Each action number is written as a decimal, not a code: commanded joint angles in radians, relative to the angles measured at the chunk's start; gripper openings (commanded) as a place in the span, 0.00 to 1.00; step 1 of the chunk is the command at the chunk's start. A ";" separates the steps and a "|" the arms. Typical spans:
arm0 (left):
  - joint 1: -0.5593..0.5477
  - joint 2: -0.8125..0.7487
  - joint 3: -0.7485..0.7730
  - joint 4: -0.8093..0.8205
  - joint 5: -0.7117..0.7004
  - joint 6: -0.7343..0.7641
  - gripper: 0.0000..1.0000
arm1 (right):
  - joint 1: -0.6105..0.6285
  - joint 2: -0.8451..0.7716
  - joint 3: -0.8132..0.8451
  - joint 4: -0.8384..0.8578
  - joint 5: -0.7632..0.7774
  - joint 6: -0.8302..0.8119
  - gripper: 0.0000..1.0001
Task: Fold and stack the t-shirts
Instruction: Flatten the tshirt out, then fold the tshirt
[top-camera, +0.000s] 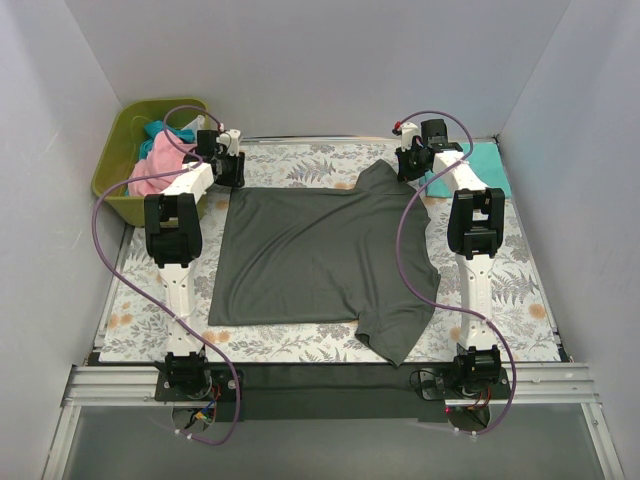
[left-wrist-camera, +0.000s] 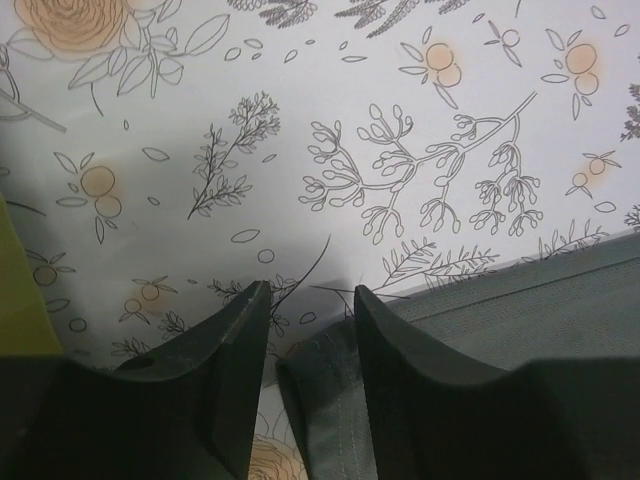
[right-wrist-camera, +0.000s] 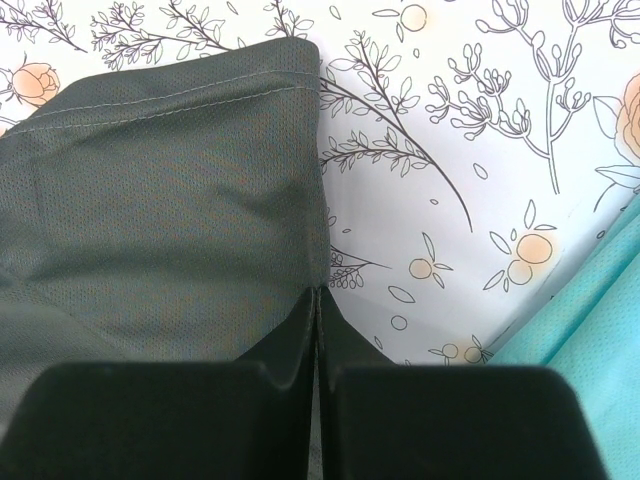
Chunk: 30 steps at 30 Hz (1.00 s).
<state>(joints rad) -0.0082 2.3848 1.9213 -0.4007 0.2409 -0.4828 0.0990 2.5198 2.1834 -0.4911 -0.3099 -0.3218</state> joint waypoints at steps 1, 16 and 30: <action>0.005 -0.047 0.018 -0.035 -0.035 -0.002 0.38 | -0.007 -0.067 0.010 0.026 -0.011 -0.016 0.01; 0.005 -0.122 -0.070 -0.061 -0.071 -0.014 0.37 | -0.005 -0.073 -0.005 0.025 -0.015 -0.019 0.01; 0.007 -0.070 0.030 -0.041 -0.080 -0.046 0.00 | -0.010 -0.088 0.013 0.026 -0.014 -0.036 0.01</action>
<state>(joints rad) -0.0086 2.3463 1.8912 -0.4591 0.1757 -0.5232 0.0982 2.5092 2.1769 -0.4904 -0.3168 -0.3439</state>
